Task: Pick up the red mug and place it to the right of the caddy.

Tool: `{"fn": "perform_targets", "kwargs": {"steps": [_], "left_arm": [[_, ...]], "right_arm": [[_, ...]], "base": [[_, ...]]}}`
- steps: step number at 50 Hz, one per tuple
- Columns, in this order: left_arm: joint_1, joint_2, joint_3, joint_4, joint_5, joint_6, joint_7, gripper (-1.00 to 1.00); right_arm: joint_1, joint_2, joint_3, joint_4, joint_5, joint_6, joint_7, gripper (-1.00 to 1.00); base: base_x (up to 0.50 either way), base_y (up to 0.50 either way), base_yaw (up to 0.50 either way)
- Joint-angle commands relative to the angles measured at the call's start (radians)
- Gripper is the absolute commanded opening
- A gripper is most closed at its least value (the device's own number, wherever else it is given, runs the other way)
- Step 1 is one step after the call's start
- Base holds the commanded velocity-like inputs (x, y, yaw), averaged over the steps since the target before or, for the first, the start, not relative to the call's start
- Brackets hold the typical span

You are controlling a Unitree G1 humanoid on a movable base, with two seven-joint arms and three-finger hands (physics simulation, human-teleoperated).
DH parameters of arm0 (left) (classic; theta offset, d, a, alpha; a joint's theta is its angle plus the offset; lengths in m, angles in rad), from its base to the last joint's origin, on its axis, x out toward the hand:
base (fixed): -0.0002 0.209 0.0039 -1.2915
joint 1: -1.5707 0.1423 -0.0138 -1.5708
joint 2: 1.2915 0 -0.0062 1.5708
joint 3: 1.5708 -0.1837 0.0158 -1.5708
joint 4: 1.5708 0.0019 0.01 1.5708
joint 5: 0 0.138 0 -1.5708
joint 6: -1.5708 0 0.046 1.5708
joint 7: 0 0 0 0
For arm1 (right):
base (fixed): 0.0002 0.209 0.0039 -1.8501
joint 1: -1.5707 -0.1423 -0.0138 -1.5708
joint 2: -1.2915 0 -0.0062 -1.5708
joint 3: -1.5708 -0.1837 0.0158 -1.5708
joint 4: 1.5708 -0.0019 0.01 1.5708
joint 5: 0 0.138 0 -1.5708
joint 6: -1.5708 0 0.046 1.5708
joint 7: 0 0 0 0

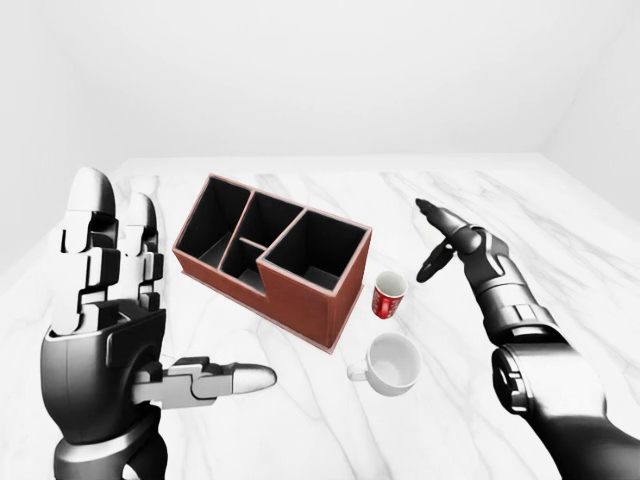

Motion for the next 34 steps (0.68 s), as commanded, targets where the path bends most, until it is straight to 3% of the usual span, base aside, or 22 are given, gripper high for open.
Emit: {"fn": "perform_targets", "kwargs": {"steps": [1, 4, 8, 13, 22, 34], "left_arm": [[0.004, 0.000, -0.003, -0.022, -0.005, 0.000, 0.000, 1.00], [0.005, 0.005, 0.007, -0.023, -0.017, 0.000, 0.002, 1.00], [0.001, 0.012, 0.019, -0.023, -0.032, 0.000, 0.008, 1.00], [0.000, 0.003, -0.003, -0.017, -0.008, 0.000, 0.005, 1.00], [0.007, 0.005, -0.036, 0.008, 0.022, 0.000, 0.013, 1.00], [0.011, 0.007, -0.051, 0.028, 0.031, 0.000, 0.019, 1.00]], "right_arm": [[0.063, -0.004, -0.066, -0.201, 0.256, 0.000, 0.059, 1.00], [0.123, -0.009, -0.064, -0.281, 0.299, 0.000, 0.064, 1.00], [0.250, 0.004, -0.096, -0.561, 0.365, 0.000, 0.128, 1.00], [0.363, 0.035, -0.135, -0.734, 0.471, 0.000, 0.126, 1.00], [0.674, 0.150, -0.175, -1.219, 0.693, 0.000, 0.075, 1.00], [1.080, 0.319, -0.138, -1.619, 0.722, 0.000, 0.098, 1.00]], "base": [[0.00, 0.00, 0.00], [0.00, 0.00, 0.00], [0.00, 0.00, 0.00], [0.00, 0.00, 0.00], [0.00, 0.00, 0.00], [0.00, 0.00, 0.00]]}}
